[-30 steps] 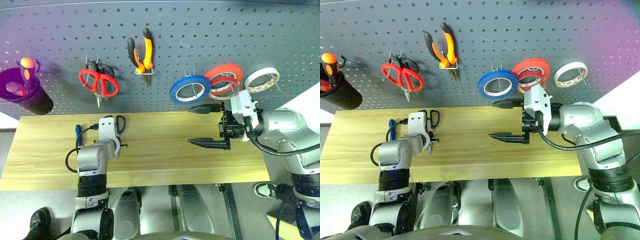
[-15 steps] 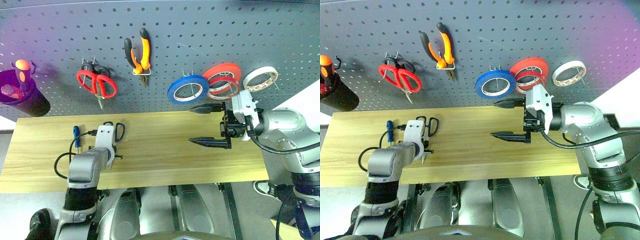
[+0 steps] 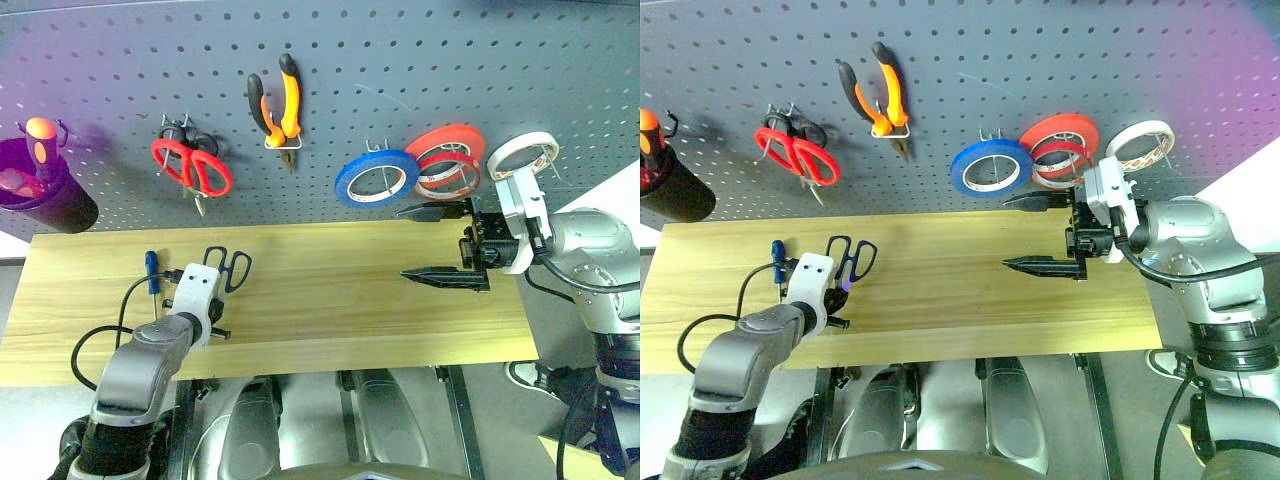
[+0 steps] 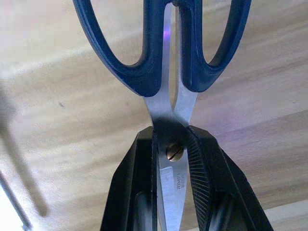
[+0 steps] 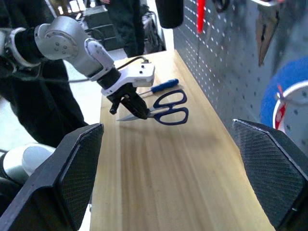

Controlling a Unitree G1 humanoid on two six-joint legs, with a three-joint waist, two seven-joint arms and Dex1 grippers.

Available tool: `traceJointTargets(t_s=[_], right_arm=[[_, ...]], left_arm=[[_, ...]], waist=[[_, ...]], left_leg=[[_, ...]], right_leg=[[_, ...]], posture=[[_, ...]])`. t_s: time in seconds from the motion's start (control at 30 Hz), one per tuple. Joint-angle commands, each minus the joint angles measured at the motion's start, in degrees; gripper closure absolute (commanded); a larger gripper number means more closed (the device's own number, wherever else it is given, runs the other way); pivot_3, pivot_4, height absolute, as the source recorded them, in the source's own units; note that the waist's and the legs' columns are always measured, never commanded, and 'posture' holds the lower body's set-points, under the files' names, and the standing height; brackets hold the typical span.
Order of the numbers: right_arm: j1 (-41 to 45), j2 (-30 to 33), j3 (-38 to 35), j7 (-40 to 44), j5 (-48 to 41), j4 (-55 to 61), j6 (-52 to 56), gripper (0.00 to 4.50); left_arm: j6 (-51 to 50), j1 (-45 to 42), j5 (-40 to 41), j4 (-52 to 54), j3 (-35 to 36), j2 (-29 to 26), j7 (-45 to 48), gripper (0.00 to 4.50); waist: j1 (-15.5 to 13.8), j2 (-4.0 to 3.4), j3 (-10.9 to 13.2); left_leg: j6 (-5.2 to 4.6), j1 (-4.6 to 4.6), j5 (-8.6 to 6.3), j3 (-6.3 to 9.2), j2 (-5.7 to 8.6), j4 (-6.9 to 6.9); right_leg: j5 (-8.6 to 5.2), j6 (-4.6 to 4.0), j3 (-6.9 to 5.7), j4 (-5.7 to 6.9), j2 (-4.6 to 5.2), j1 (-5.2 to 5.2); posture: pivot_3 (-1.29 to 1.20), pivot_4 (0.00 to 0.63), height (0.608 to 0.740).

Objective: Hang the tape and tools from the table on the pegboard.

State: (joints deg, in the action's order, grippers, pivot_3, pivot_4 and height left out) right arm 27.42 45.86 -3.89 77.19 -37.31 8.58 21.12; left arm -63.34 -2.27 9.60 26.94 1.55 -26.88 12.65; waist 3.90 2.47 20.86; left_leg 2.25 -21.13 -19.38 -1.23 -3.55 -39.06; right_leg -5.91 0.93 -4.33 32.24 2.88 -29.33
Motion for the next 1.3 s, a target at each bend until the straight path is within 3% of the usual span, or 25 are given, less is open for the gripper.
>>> traceJointTargets(t_s=[0.03, 0.5, 1.13, 1.3], right_arm=[[1.0, -0.2, -2.2, 1.2, -0.8, -0.8, -1.9, 0.00], [-0.2, 0.2, -7.1, 7.2, -6.1, -0.9, -3.6, 0.00], [1.6, 1.5, -7.6, 14.4, -7.3, -6.4, -2.0, 0.00], [2.8, 1.7, -6.6, 15.3, -6.9, -9.2, -2.1, 0.00]], left_arm=[[4.3, 2.3, 0.5, 2.7, 0.9, -0.8, 2.2, 3.83], [33.7, 10.3, -2.9, 0.5, 2.3, -6.8, 10.7, 3.83], [70.7, 16.4, -5.2, -1.6, 9.6, -6.7, 15.7, 3.83], [71.4, 18.6, 1.5, 3.2, 11.1, -4.3, 17.1, 3.83]], waist=[[0.0, 0.00, 0.0], [0.0, -0.02, 0.0], [0.0, -0.03, 0.0], [0.0, -0.03, 0.0]], left_leg=[[0.00, -0.13, 0.00, 0.00, 0.00, -0.05], [-0.01, -0.15, 0.00, -0.03, 0.01, -0.14], [-0.01, -0.09, 0.01, -0.18, 0.01, -0.20], [-0.01, -0.04, 0.01, -0.30, 0.01, -0.23]], right_leg=[[0.02, 0.00, 0.00, 0.00, 0.01, -0.06], [0.05, -0.04, 0.00, 0.06, 0.03, -0.03], [0.09, -0.09, 0.13, 0.31, 0.02, 0.03], [0.11, -0.09, 0.25, 0.42, 0.03, 0.03]], posture=[[-0.11, 0.334, 0.733], [-0.14, 0.319, 0.733], [-0.11, 0.311, 0.733], [-0.08, 0.297, 0.733]])
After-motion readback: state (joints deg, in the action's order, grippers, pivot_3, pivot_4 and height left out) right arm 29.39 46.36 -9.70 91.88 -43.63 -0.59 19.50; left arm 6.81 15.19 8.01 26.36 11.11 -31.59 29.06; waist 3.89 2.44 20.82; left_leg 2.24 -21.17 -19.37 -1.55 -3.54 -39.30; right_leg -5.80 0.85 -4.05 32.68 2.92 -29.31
